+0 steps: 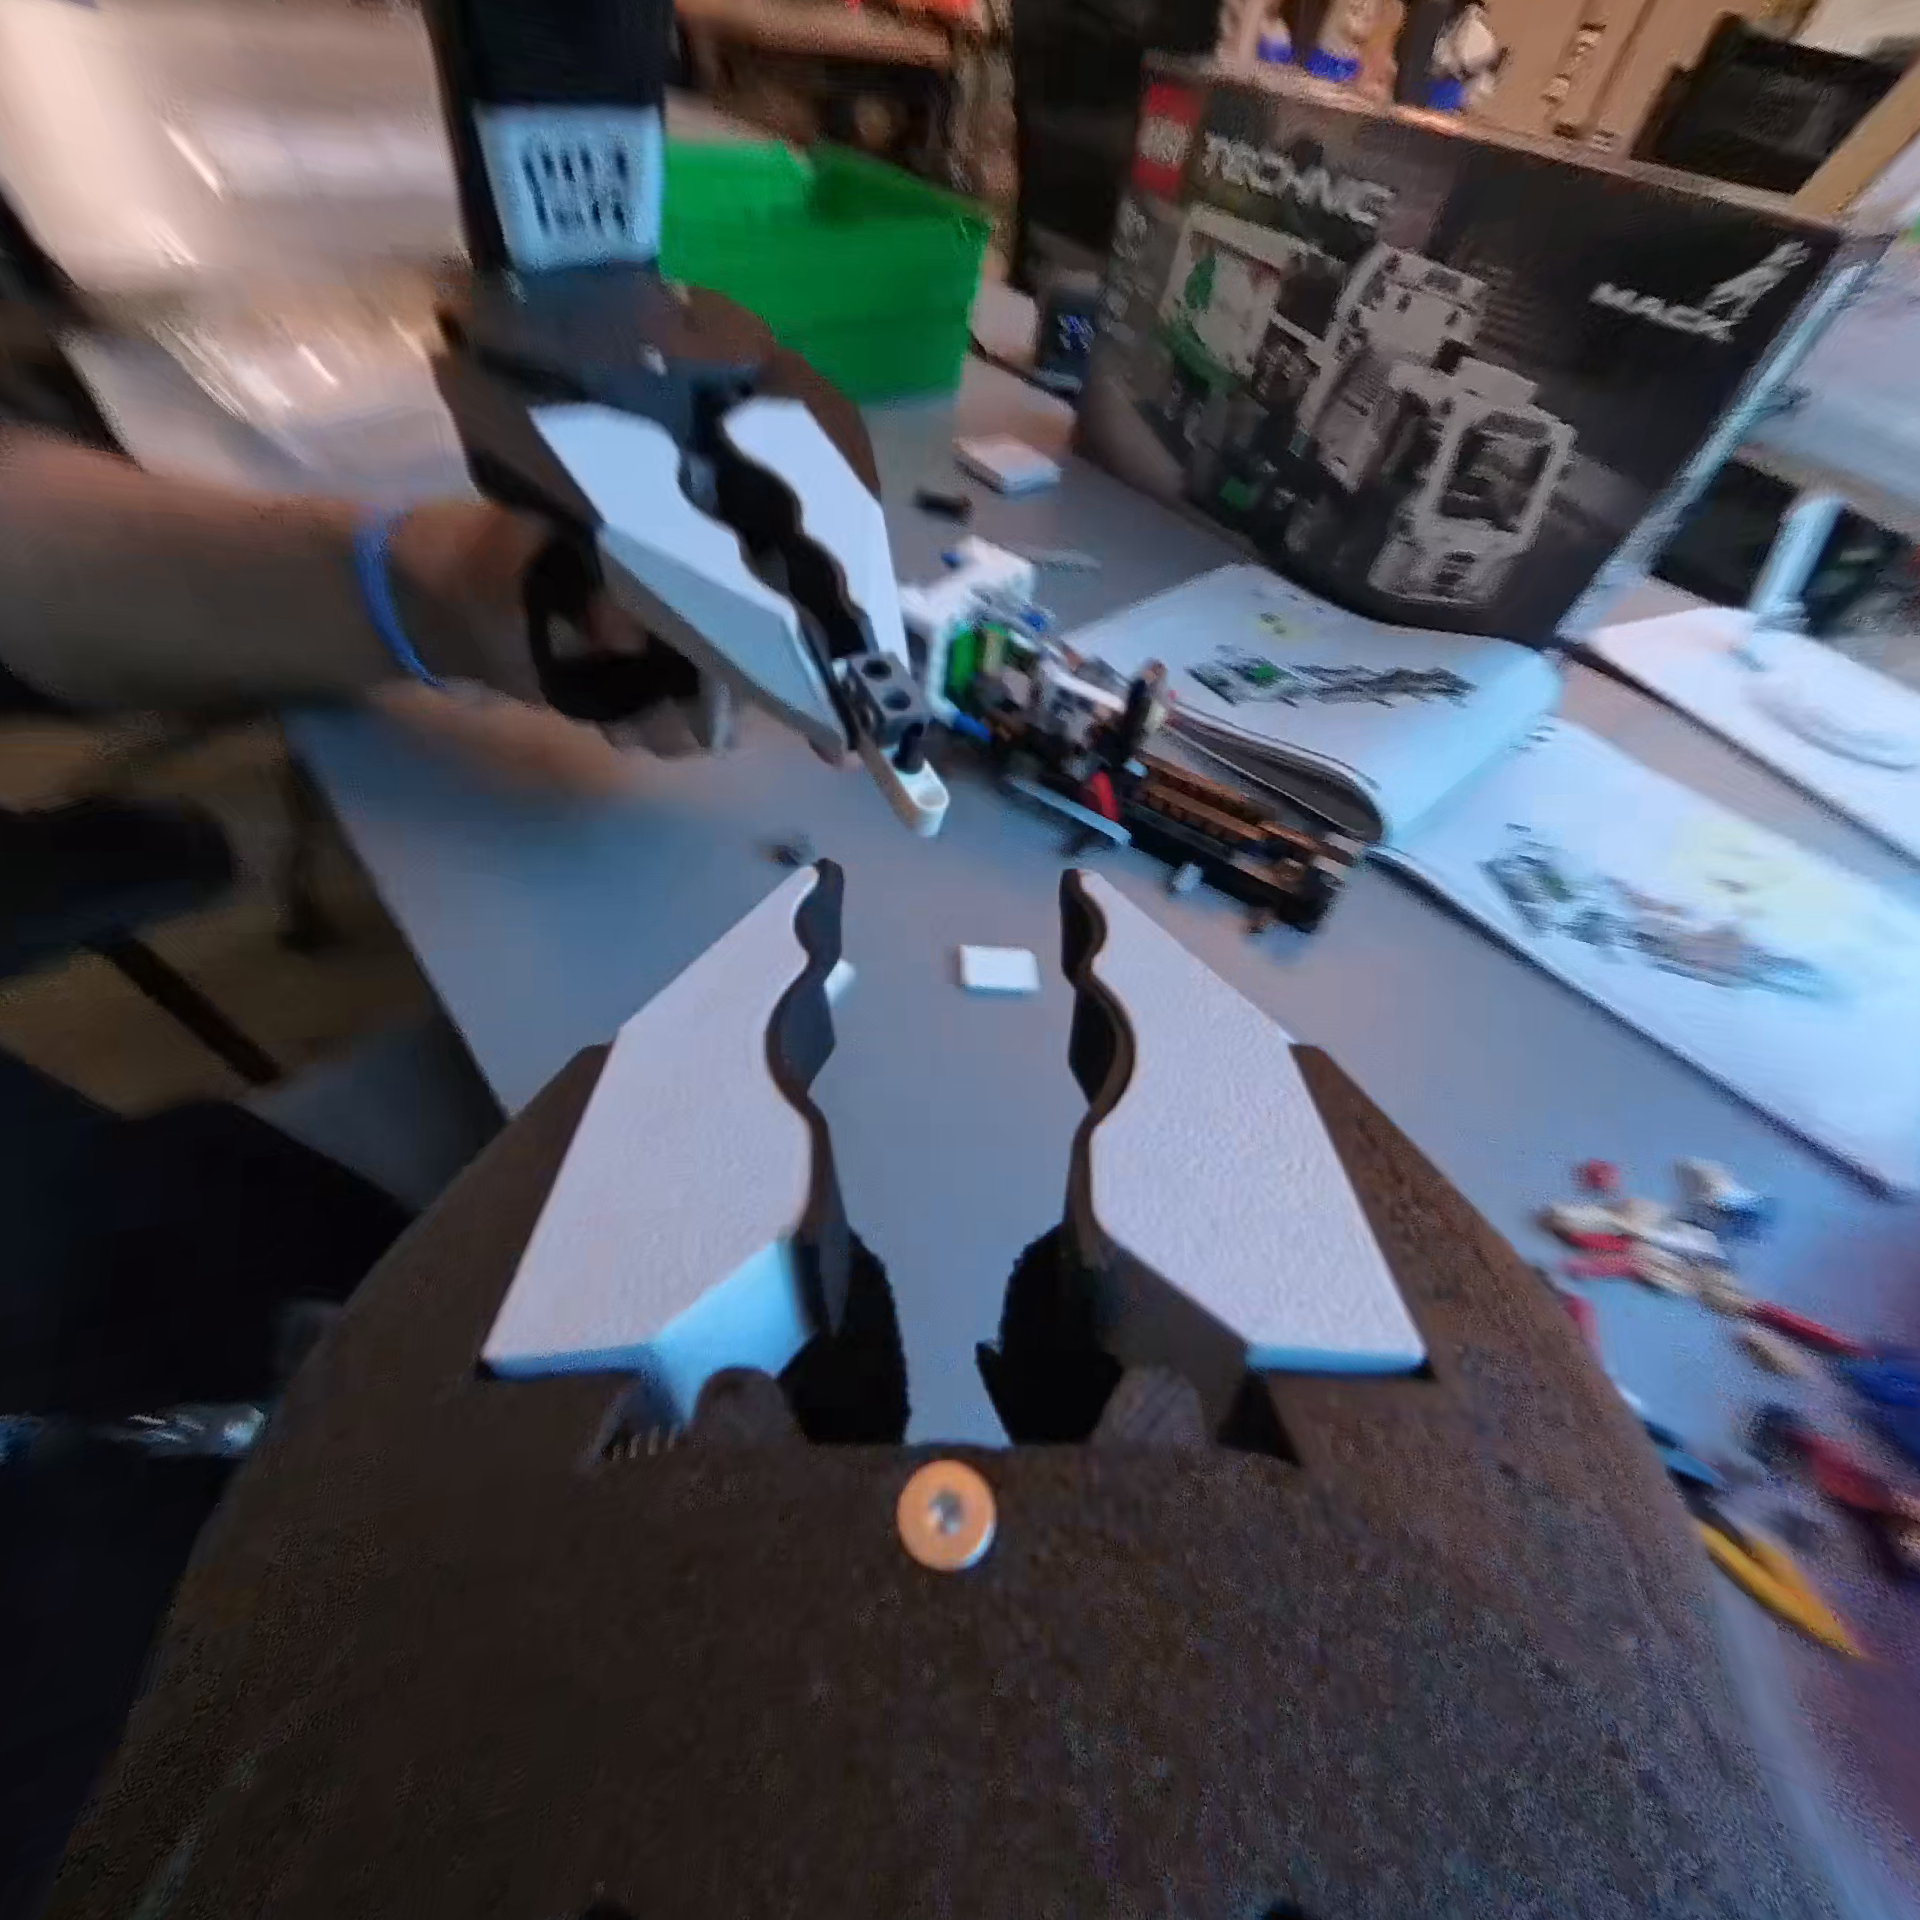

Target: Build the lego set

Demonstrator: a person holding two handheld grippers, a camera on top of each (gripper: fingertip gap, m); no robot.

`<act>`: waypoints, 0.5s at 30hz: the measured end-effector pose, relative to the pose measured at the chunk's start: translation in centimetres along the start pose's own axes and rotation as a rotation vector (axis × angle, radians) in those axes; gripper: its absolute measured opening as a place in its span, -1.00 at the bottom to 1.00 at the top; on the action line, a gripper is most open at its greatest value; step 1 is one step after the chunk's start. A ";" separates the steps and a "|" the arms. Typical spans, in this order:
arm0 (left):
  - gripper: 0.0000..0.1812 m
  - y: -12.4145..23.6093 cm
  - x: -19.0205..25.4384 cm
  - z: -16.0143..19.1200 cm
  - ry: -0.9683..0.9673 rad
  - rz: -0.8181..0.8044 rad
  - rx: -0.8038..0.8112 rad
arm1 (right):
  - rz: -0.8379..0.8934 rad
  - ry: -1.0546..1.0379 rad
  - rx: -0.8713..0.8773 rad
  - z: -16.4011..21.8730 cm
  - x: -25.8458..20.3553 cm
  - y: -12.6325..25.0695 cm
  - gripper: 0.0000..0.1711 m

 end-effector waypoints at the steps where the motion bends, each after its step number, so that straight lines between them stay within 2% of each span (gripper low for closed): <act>1: -0.93 0.0 0.0 -0.1 -0.007 -0.004 0.001 | -0.053 -0.067 0.063 0.0 0.1 -0.1 -0.54; 4: -0.93 -0.3 -0.2 -0.1 0.002 -0.036 -0.016 | -0.200 -0.201 0.211 -0.4 0.3 -0.3 -0.61; 9: -0.93 -0.8 -0.5 0.7 -0.016 -0.234 -0.053 | -0.229 -0.289 0.199 0.6 1.7 -1.7 -0.70; 11: -0.93 -0.9 -0.4 0.8 0.029 -0.256 -0.050 | -0.250 -0.306 0.208 0.7 1.9 -1.8 -0.77; 15: -0.93 -0.3 -0.9 0.4 0.141 -0.289 -0.033 | -0.223 -0.372 0.289 0.6 3.1 -1.6 -0.70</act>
Point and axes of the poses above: each gripper's, where its closed fingertips meet, y back along the fingers, z out of its underside, x = y × z across the jaws, the point moved 8 cm from there along y, back along the fingers, and after that the axes turned 9 degrees about x, right-handed, at the moved point
